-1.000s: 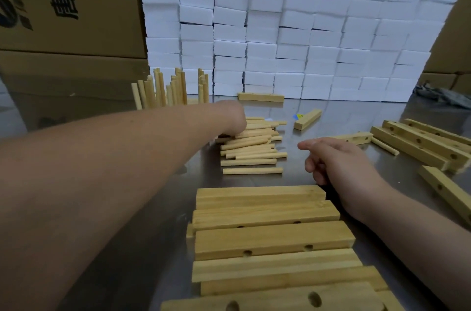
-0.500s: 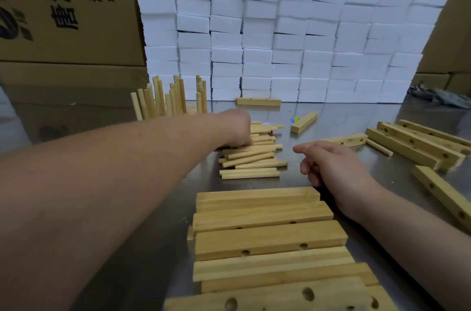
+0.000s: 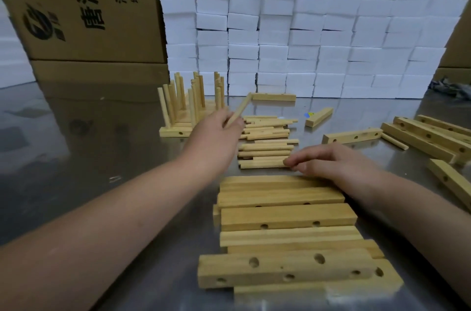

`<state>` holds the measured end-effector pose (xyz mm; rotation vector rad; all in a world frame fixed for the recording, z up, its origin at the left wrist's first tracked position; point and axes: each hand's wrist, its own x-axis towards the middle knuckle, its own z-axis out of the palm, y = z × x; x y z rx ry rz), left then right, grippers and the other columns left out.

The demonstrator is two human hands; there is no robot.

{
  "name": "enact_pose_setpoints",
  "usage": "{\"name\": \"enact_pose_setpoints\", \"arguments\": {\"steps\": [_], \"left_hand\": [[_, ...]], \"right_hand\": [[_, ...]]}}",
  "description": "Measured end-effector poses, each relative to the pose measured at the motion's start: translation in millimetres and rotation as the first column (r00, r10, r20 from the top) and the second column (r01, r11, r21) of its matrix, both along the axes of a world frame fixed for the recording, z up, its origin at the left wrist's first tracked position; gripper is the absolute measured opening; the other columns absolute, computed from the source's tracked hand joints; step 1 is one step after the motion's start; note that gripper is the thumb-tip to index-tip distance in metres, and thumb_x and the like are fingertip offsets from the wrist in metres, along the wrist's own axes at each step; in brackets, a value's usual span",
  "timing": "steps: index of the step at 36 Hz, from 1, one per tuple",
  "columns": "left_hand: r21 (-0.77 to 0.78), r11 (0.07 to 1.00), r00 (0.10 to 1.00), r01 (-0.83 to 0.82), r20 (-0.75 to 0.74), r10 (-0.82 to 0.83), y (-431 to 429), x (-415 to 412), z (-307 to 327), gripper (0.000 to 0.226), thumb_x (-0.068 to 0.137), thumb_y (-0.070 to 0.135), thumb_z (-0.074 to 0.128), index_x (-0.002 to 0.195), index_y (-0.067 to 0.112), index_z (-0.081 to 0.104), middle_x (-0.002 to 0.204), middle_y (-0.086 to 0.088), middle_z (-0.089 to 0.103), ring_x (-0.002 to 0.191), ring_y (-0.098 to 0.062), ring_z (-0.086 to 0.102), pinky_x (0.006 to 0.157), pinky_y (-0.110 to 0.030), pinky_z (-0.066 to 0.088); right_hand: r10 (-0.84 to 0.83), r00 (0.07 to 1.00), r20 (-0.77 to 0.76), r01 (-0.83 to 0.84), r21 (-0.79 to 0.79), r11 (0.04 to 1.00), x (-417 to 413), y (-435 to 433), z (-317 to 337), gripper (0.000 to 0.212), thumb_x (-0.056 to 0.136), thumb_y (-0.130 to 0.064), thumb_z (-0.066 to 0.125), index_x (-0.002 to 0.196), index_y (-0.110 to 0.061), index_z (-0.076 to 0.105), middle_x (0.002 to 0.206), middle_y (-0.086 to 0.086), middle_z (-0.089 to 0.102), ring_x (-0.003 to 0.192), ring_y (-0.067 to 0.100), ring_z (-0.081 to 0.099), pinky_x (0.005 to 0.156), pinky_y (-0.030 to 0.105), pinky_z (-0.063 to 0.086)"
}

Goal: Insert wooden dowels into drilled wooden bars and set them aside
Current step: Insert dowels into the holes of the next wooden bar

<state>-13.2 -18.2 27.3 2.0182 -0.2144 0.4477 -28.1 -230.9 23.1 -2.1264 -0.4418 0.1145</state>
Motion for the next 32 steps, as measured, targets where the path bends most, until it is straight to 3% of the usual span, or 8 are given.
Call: {"name": "enact_pose_setpoints", "arguments": {"steps": [6, 10, 14, 19, 22, 25, 29, 32], "left_hand": [[0.099, 0.993, 0.968, 0.064, -0.247, -0.038, 11, -17, -14, 0.026, 0.089, 0.033, 0.053, 0.079, 0.013, 0.064, 0.061, 0.002, 0.045, 0.054, -0.013, 0.04, 0.054, -0.026, 0.031], [0.217, 0.968, 0.969, 0.127, -0.235, -0.075, 16, -19, -16, 0.03, 0.087, 0.039, 0.054, 0.062, 0.023, 0.054, 0.057, 0.007, 0.046, 0.051, -0.01, 0.042, 0.052, -0.024, 0.032], [0.268, 0.942, 0.96, 0.202, -0.242, -0.137, 20, -18, -17, 0.033, 0.081, 0.046, 0.052, 0.07, 0.015, 0.056, 0.065, 0.002, 0.05, 0.062, -0.014, 0.046, 0.061, -0.029, 0.035], [0.242, 0.944, 0.958, 0.224, -0.231, -0.168, 17, -22, -15, 0.035, 0.073, 0.055, 0.047, 0.077, 0.025, 0.065, 0.084, 0.003, 0.065, 0.083, -0.015, 0.058, 0.075, -0.031, 0.043], [0.18, 0.973, 0.98, 0.145, -0.159, -0.117, 16, -20, -14, 0.032, 0.085, 0.044, 0.045, 0.076, 0.022, 0.066, 0.082, -0.008, 0.062, 0.077, -0.022, 0.055, 0.067, -0.03, 0.038], [0.124, 0.986, 0.989, 0.112, -0.109, -0.098, 19, -18, -13, 0.029, 0.089, 0.036, 0.049, 0.072, 0.018, 0.064, 0.072, -0.005, 0.055, 0.07, -0.018, 0.049, 0.064, -0.029, 0.033], [0.073, 0.992, 0.994, 0.098, -0.06, -0.094, 20, -16, -12, 0.029, 0.083, 0.041, 0.055, 0.066, 0.018, 0.057, 0.058, 0.006, 0.041, 0.052, -0.006, 0.036, 0.055, -0.027, 0.028], [0.033, 0.994, 0.994, 0.104, -0.035, -0.103, 20, -16, -12, 0.018, 0.082, 0.039, 0.058, 0.075, 0.023, 0.065, 0.066, 0.004, 0.053, 0.057, -0.004, 0.045, 0.058, -0.023, 0.036]], "right_hand": [[0.04, 0.997, -0.062, -0.048, -0.129, 0.99, -4, 0, 6, 0.012, 0.08, -0.036, 0.065, 0.078, -0.045, 0.072, 0.086, -0.028, 0.068, 0.081, -0.013, 0.059, 0.07, 0.013, 0.034], [0.046, 0.997, -0.056, -0.055, -0.171, 0.984, -4, 0, 6, 0.01, 0.081, -0.038, 0.064, 0.076, -0.042, 0.072, 0.083, -0.023, 0.07, 0.079, -0.008, 0.061, 0.072, 0.018, 0.038], [0.037, 0.998, -0.041, -0.044, -0.163, 0.986, -3, 0, 4, 0.008, 0.081, -0.038, 0.065, 0.078, -0.041, 0.072, 0.084, -0.018, 0.071, 0.081, -0.002, 0.064, 0.076, 0.022, 0.043], [0.022, 1.0, -0.006, -0.023, -0.066, 0.998, -2, 0, 2, 0.009, 0.079, -0.03, 0.069, 0.079, -0.038, 0.073, 0.084, -0.02, 0.07, 0.077, -0.007, 0.063, 0.063, 0.006, 0.044], [-0.041, 0.997, 0.063, 0.039, 0.033, 0.999, -1, 0, 0, 0.012, 0.076, -0.023, 0.073, 0.077, -0.035, 0.072, 0.077, -0.025, 0.068, 0.07, -0.012, 0.06, 0.052, 0.001, 0.04], [-0.075, 0.992, 0.104, 0.055, 0.187, 0.981, -1, 1, -1, 0.014, 0.072, -0.017, 0.074, 0.08, -0.028, 0.072, 0.073, -0.021, 0.069, 0.066, -0.008, 0.061, 0.057, 0.003, 0.043], [-0.136, 0.979, 0.15, 0.075, 0.355, 0.932, 1, 2, 1, 0.009, 0.072, -0.019, 0.069, 0.08, -0.023, 0.07, 0.063, -0.011, 0.065, 0.054, 0.0, 0.053, 0.056, 0.012, 0.046], [-0.151, 0.979, 0.139, 0.084, 0.399, 0.913, 3, 2, 1, 0.003, 0.078, -0.02, 0.065, 0.079, -0.021, 0.068, 0.058, -0.006, 0.062, 0.052, 0.004, 0.049, 0.06, 0.022, 0.042]]}}
